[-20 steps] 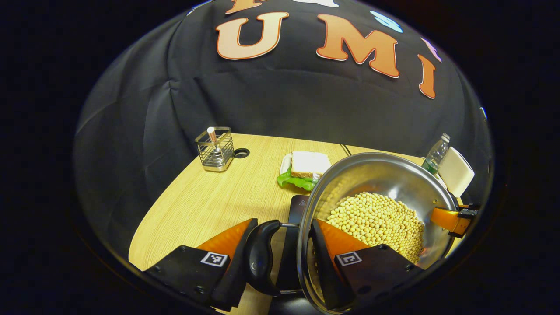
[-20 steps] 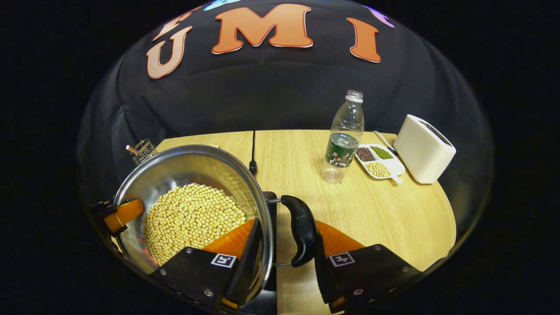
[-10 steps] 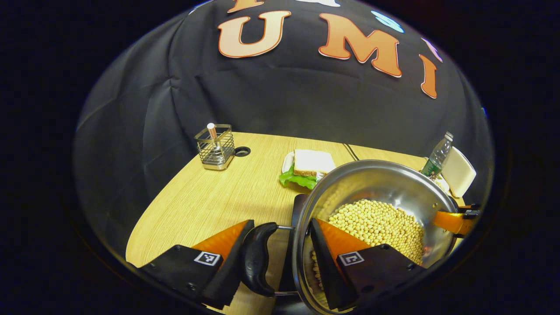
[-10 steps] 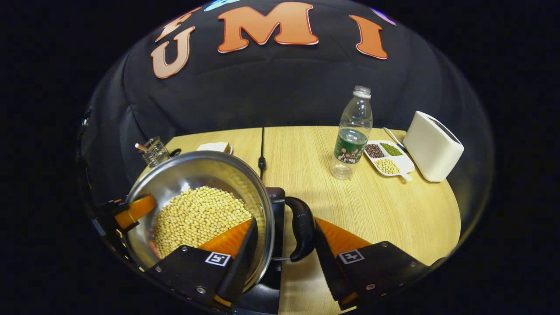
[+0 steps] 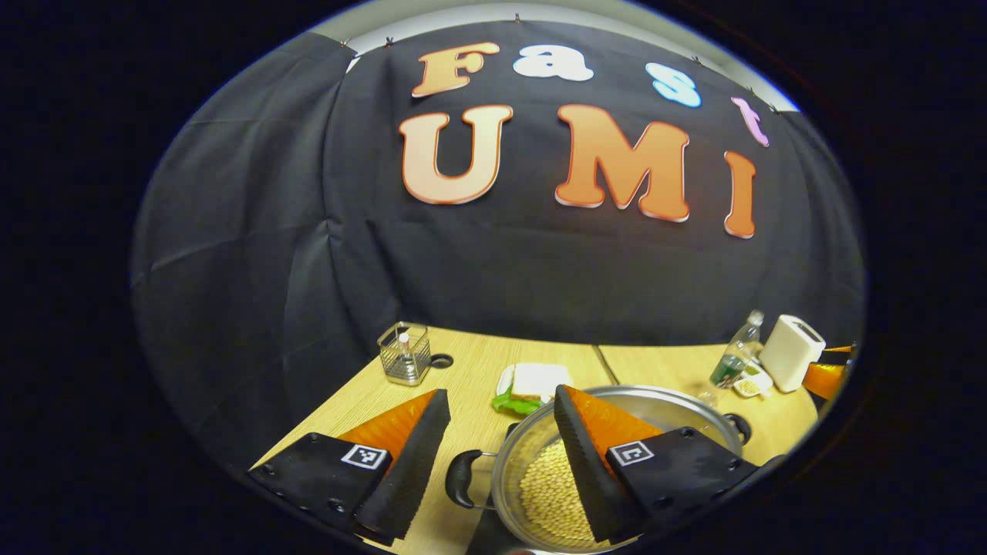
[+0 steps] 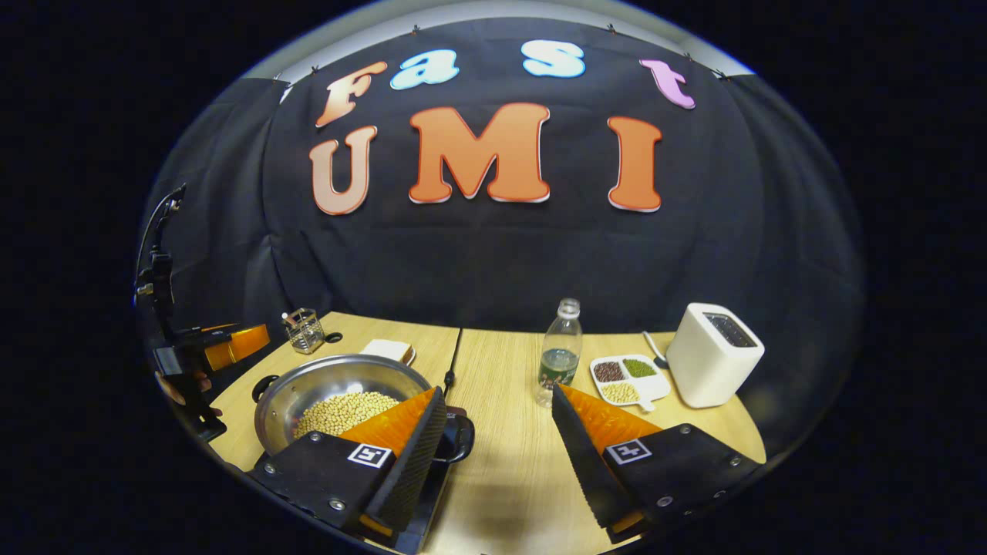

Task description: First push the handle of the pot to place it horizontally, then grasp the pot with both hands and set it on the induction cooktop.

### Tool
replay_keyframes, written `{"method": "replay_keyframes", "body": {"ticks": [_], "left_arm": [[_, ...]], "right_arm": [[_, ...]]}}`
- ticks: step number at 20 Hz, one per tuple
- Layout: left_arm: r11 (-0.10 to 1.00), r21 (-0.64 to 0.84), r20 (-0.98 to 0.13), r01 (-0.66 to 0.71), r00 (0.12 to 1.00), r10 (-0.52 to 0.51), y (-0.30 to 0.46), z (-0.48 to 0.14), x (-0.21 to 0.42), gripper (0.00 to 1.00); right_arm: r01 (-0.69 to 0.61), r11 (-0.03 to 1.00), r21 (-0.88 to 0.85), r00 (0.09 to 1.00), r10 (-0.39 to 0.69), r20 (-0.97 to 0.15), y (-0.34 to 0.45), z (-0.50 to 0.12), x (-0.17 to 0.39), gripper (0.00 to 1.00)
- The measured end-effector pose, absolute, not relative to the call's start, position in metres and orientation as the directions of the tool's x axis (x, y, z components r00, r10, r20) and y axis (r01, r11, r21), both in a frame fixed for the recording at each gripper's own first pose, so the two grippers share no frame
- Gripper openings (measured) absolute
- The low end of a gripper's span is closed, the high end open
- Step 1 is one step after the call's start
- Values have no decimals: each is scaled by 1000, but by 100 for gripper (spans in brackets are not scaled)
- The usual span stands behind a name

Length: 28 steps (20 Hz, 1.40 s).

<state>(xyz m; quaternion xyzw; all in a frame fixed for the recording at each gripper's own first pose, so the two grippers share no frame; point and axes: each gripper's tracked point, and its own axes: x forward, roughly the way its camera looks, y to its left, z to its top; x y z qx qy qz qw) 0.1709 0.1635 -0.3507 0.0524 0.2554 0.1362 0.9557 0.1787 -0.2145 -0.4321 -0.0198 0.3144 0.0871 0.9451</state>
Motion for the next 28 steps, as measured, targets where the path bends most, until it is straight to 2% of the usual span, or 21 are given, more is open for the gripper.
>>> {"method": "replay_keyframes", "body": {"ticks": [3, 7, 8, 9, 10, 12, 13, 14, 17, 18, 21, 22, 24, 28], "left_arm": [[967, 144, -395, -210, 884, 251, 134, -302, 172, 90], [980, 109, -271, -168, 943, 192, 91, -227, 174, 90], [984, 100, -249, -149, 954, 170, 82, -214, 173, 87], [987, 95, -225, -133, 962, 151, 71, -202, 168, 95], [986, 94, -203, -135, 967, 152, 68, -191, 165, 91], [989, 78, -152, -129, 978, 140, 59, -167, 162, 94], [991, 76, -137, -110, 983, 119, 51, -156, 161, 94], [992, 81, -130, -98, 986, 108, 47, -149, 158, 94], [992, 71, -95, -105, 989, 112, 37, -123, 153, 95], [993, 69, -77, -98, 992, 104, 29, -113, 150, 95], [991, 108, -45, -75, 996, 80, 12, -89, 135, 95], [991, 114, -28, -72, 997, 76, 6, -80, 133, 95], [990, 128, 7, -61, 998, 61, -7, -62, 128, 95], [988, 140, 60, -66, 997, 58, -21, -39, 118, 96]], "right_arm": [[-218, 972, 89, 817, 232, -528, -216, -382, 170, 86], [-222, 974, 52, 905, 226, -360, -247, -302, 176, 87], [-223, 974, 32, 918, 221, -330, -254, -287, 173, 87], [-219, 976, 13, 928, 212, -306, -261, -274, 171, 87], [-215, 977, -4, 938, 205, -280, -267, -261, 168, 87], [-223, 975, -3, 954, 217, -206, -269, -231, 163, 92], [-251, 968, 13, 951, 249, -182, -265, -219, 160, 92], [-273, 962, 24, 948, 274, -161, -263, -210, 156, 88], [-276, 961, -9, 955, 273, -112, -274, -182, 150, 90], [-274, 962, -20, 958, 271, -94, -275, -176, 150, 95], [-269, 963, -26, 962, 268, -59, -280, -161, 147, 93], [-280, 960, -5, 958, 279, -62, -280, -160, 144, 97], [-302, 952, 40, 951, 304, -58, -283, -157, 139, 94], [-266, 964, 15, 964, 266, -26, -300, -146, 144, 94]]}}
